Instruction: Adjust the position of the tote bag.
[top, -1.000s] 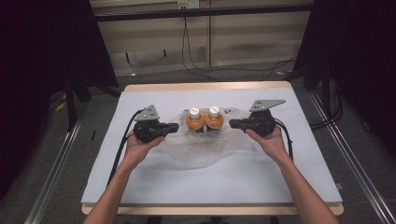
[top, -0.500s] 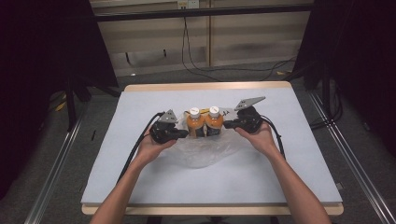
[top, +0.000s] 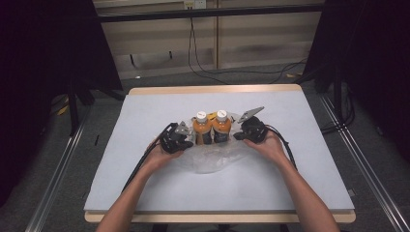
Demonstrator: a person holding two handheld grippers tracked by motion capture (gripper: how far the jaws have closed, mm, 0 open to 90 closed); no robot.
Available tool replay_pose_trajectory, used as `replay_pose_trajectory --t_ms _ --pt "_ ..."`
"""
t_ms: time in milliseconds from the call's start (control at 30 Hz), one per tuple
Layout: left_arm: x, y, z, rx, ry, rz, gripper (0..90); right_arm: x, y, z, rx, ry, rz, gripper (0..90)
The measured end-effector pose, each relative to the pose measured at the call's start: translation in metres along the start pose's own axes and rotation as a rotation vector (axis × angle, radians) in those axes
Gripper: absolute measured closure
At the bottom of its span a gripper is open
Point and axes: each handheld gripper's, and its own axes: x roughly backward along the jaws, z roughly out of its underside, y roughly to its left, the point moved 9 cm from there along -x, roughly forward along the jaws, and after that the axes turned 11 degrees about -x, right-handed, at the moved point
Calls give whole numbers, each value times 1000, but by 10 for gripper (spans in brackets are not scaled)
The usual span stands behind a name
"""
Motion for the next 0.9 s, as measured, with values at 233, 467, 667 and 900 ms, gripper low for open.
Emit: replay_pose_trajectory --t_ms 233,467,667,900 --pt "3 2 5 -17 15 -4 900 -1 -10 12 0 63 31 900" --pt "12 5 18 -14 40 19 900 12 -21 23 28 135 68 900" --pt "24 8 34 -21 73 23 900 27 -24 38 79 213 73 900" --pt "28 11 37 10 57 18 900 34 -22 46 83 215 56 900"
